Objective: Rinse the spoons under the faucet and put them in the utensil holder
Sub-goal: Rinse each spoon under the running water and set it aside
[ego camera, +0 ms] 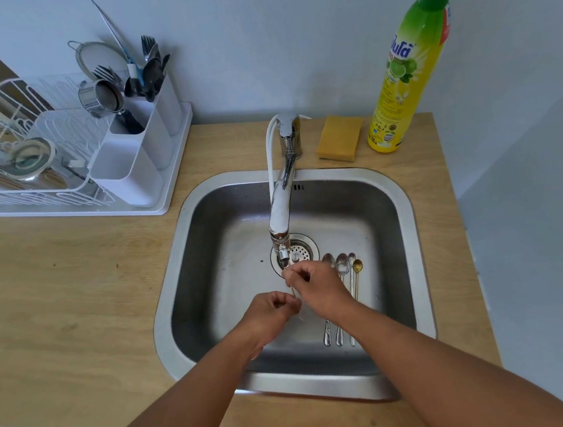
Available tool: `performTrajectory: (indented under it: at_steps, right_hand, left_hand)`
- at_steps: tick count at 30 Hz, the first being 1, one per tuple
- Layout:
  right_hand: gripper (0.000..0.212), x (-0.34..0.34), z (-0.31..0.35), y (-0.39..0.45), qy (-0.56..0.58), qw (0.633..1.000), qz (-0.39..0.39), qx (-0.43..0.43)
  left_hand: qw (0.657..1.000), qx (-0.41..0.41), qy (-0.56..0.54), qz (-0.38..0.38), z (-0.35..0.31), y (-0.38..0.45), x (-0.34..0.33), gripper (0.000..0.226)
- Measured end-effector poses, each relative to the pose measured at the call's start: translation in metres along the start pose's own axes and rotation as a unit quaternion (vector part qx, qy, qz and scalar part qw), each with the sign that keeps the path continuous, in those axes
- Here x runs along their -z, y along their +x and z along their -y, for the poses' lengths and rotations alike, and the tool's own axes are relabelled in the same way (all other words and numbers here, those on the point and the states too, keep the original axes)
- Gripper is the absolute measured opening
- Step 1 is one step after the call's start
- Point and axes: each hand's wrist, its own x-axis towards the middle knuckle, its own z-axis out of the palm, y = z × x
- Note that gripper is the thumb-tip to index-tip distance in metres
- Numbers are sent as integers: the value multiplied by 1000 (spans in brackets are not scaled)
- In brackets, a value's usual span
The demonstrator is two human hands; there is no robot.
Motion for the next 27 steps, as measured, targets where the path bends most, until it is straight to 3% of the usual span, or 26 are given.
performTrajectory:
  at_steps: [5,8,13,27]
  right_hand:
    - [20,9,-12,-5,-95,992,-75,-43]
    - [23,24,-21,-9,-166,967,-171,-95]
    - [26,33,-32,-13,-196,939,-237,-153]
    - [19,39,-49,-20,-260,902,-222,-264]
  left_hand:
    - [999,-14,50,2,9,5,-5,10]
    - [995,-12,98,-16,14,8,1,8]
    - [989,4,147,-32,24,16,16,12]
    - [957,-3,282,-71,33,28,51,20]
